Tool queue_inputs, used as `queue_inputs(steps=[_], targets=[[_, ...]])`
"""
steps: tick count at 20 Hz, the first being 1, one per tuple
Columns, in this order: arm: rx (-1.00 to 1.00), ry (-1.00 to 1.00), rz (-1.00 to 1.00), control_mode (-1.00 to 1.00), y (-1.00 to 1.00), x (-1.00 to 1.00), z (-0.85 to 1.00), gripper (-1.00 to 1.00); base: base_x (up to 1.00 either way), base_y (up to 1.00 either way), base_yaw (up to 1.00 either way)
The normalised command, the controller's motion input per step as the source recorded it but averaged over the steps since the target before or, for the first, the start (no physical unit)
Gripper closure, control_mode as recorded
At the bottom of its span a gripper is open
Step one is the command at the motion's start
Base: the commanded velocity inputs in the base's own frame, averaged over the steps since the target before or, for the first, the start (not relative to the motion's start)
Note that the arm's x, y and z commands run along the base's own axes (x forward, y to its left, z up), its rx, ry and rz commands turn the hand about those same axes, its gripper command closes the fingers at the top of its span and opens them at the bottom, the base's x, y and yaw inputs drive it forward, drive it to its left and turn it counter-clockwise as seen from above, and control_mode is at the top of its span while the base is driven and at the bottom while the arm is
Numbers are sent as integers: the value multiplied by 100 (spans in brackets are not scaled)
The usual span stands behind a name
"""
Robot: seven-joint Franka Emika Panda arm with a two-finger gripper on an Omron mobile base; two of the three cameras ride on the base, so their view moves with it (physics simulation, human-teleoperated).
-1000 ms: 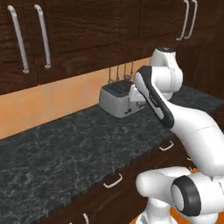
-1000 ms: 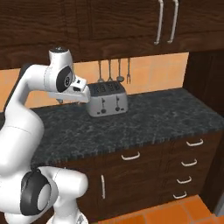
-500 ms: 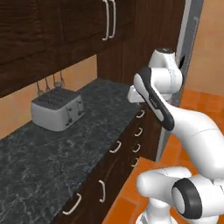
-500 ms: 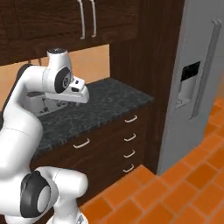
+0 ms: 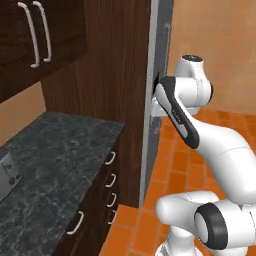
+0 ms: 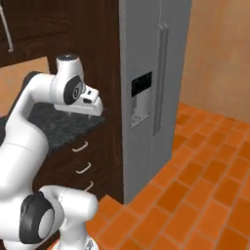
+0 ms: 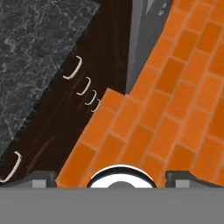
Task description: Navigate to the fridge.
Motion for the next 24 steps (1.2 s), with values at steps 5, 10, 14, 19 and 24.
queue_inputs(steps=[5,10,14,19,24], targets=[[0,0,0,100,0,0,0,-100,60,-100,-6],[0,0,0,100,0,0,0,-100,66,-100,19],[0,0,0,100,0,0,0,-100,59,-98,33],[0,0,0,100,0,0,0,-100,53,-74,49],[0,0,0,100,0,0,0,-100,54,-54,58]])
